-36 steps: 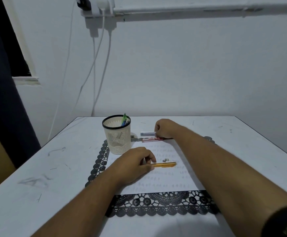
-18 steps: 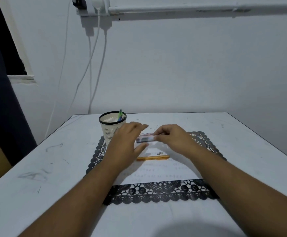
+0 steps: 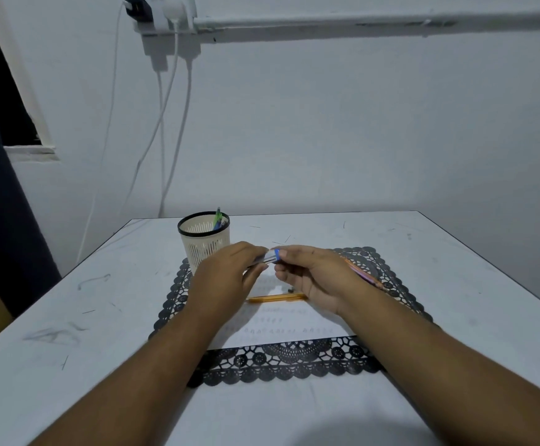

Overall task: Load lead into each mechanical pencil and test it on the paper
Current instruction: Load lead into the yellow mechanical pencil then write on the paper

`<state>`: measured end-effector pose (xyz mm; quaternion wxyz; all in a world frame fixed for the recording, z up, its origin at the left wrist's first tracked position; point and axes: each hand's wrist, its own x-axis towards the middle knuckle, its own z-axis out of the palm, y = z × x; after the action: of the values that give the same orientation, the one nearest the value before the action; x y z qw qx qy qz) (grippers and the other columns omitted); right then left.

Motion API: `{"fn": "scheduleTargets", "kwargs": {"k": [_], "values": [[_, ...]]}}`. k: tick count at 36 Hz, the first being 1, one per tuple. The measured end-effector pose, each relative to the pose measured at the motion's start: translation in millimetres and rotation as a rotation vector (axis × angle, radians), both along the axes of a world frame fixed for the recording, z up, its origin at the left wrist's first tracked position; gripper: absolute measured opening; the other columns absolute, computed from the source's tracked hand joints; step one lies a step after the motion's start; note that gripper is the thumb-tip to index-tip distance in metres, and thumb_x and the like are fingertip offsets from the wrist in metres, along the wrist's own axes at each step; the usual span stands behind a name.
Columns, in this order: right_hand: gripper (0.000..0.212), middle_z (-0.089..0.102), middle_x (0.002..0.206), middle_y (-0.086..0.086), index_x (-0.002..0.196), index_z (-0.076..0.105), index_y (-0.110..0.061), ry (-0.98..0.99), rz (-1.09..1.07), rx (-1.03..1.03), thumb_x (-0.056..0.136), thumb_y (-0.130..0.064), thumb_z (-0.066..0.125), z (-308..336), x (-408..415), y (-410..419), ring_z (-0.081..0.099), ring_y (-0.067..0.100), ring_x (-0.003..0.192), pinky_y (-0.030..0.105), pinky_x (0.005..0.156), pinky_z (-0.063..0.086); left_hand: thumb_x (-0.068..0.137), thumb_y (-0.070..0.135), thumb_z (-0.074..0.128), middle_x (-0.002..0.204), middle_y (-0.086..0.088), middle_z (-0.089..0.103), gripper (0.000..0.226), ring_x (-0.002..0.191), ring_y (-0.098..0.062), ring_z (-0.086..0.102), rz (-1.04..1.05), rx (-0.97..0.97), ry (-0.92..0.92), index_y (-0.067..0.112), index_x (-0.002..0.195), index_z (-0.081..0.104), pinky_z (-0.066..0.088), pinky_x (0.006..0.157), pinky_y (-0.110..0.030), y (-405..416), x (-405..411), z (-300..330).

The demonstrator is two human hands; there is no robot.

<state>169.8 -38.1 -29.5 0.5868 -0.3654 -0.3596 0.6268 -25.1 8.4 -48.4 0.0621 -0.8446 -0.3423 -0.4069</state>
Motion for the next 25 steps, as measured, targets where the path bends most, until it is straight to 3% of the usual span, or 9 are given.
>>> {"fn": "scheduleTargets", "kwargs": {"k": [7,13,20,25], "values": [[0.008,0.069,0.078,0.016,0.095,0.075,0.007,0.112,0.001,-0.091,0.090,0.001,0.071,-2.5,-3.1,1.2,0.068,0.017,0.065,0.023,0.060,0.061,0.098,0.031,0.063,0.098,0.005,0.072,0.025,0.083,-0.015,0.065,-0.056,0.001,-0.009,0.015,0.114,0.074,0.056,0.070,-0.036,-0.8,-0.2,0.3],[0.010,0.068,0.075,0.014,0.096,0.074,0.006,0.126,-0.016,-0.102,0.091,-0.002,0.072,-3.6,-5.7,2.7,0.067,0.016,0.063,0.022,0.059,0.060,0.096,0.022,0.072,0.097,0.003,0.073,0.019,0.081,-0.016,0.065,-0.037,0.041,0.001,0.013,0.113,0.075,0.051,0.069,-0.027,-2.4,0.0,1.2],[0.010,0.069,0.076,0.015,0.095,0.073,0.006,0.127,-0.044,-0.106,0.090,-0.002,0.074,-5.0,-6.9,2.5,0.068,0.017,0.065,0.023,0.059,0.061,0.099,0.031,0.062,0.100,0.006,0.072,0.026,0.085,-0.015,0.064,-0.025,0.012,0.009,0.015,0.116,0.074,0.053,0.068,-0.031,-3.4,-0.4,1.0],[0.010,0.074,0.084,0.018,0.097,0.075,0.009,0.019,-0.074,-0.045,0.090,0.001,0.075,-4.0,-4.5,0.0,0.073,0.021,0.073,0.026,0.066,0.062,0.098,0.031,0.059,0.102,0.005,0.071,0.028,0.090,-0.016,0.064,0.015,0.029,-0.008,0.016,0.116,0.074,0.055,0.071,-0.035,-2.3,0.1,1.1]]}}
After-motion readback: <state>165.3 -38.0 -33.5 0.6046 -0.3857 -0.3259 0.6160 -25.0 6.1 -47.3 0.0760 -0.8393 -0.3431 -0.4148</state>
